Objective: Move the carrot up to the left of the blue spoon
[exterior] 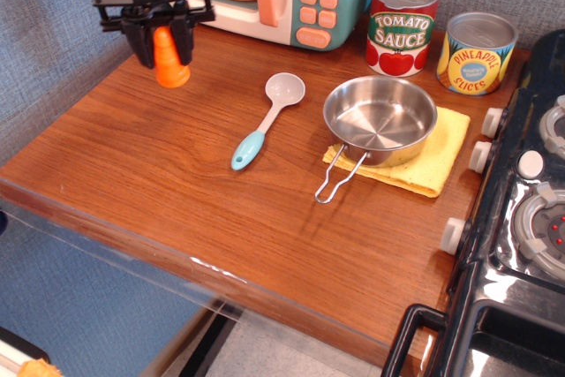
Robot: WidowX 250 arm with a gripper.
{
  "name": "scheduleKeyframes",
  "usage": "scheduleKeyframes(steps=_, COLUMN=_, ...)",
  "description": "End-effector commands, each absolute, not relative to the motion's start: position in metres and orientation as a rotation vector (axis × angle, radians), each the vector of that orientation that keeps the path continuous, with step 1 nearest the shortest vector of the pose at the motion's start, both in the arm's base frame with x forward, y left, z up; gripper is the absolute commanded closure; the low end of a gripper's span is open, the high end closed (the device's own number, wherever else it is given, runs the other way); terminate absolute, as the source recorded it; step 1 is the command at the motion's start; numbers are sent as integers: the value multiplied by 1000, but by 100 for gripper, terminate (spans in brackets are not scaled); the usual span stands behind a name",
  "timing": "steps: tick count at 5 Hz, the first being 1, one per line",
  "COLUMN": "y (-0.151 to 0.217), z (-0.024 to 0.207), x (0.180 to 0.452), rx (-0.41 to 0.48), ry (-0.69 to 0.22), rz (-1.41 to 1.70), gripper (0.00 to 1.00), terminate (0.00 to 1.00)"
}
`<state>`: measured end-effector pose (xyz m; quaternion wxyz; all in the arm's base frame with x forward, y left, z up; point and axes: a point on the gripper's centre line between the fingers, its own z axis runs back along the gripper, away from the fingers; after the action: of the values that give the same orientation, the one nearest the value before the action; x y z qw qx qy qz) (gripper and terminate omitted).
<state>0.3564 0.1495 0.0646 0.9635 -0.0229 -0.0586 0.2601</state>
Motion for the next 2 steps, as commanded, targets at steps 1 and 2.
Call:
scheduleKeyframes(steps=1, y=174, z=72, x=349, rx=-31, ry=-152, rz=573, gripper=100, terminate=0)
scheduleKeyframes(steps=2, y=180, z=56, x=350, rx=-54, ry=-111, rz=585, gripper=100, terminate=0)
